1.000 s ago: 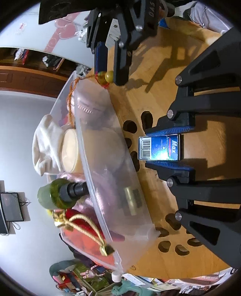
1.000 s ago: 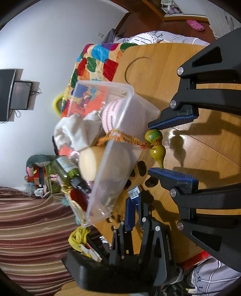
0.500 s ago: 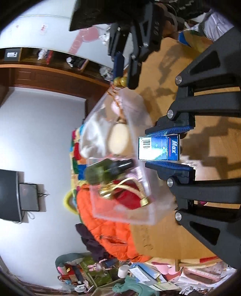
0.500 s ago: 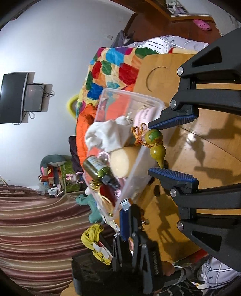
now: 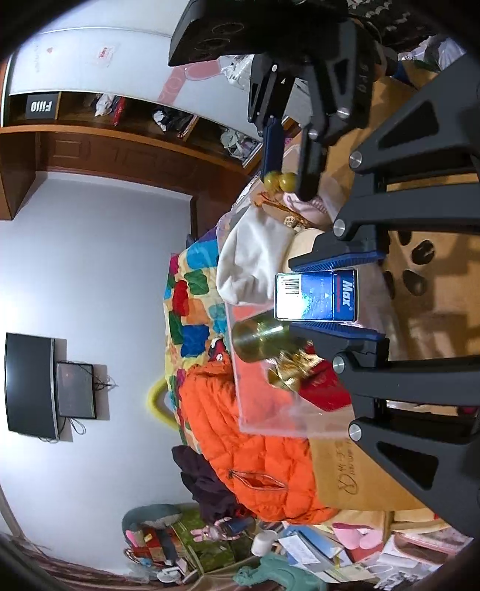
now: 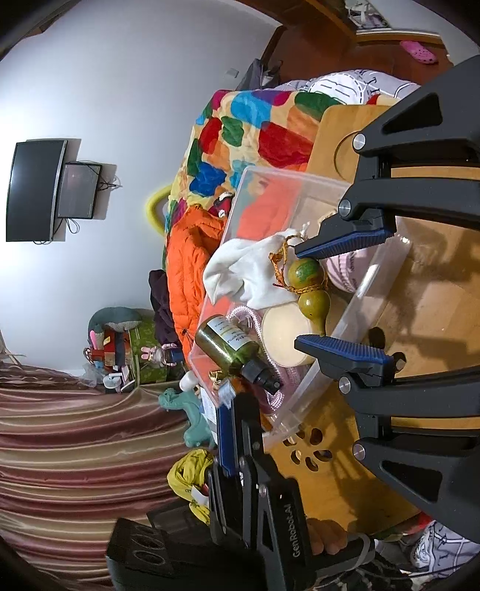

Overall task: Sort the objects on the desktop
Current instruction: 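Carry the blue card and gourd charm into the clear box and release both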

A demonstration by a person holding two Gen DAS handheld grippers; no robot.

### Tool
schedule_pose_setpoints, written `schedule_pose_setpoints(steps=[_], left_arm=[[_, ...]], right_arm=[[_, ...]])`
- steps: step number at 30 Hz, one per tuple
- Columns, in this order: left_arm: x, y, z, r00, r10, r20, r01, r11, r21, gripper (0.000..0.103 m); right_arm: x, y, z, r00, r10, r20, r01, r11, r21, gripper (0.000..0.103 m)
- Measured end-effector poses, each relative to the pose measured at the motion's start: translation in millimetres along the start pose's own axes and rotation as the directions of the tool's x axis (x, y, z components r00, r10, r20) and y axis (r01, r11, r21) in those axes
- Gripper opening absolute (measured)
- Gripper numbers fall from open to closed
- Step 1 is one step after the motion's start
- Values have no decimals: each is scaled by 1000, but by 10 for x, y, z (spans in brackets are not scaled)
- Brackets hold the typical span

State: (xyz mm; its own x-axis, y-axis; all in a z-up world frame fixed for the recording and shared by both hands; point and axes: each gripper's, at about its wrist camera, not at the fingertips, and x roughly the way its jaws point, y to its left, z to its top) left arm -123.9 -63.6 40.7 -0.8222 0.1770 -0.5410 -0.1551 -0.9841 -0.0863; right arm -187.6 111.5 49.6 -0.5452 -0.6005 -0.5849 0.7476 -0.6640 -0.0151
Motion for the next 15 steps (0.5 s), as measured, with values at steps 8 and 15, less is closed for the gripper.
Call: schedule_pose_setpoints(steps=[8, 15], left_arm=[[241, 7, -35, 999, -14, -36, 14, 1000, -16, 27], [245, -15, -61, 1000, -14, -20, 14, 1000, -4, 27]], right_arm=[[136, -37, -27, 1000, 8, -29, -8, 1000, 4, 39], [168, -30, -36, 999, 4, -37, -4, 1000, 5, 39]])
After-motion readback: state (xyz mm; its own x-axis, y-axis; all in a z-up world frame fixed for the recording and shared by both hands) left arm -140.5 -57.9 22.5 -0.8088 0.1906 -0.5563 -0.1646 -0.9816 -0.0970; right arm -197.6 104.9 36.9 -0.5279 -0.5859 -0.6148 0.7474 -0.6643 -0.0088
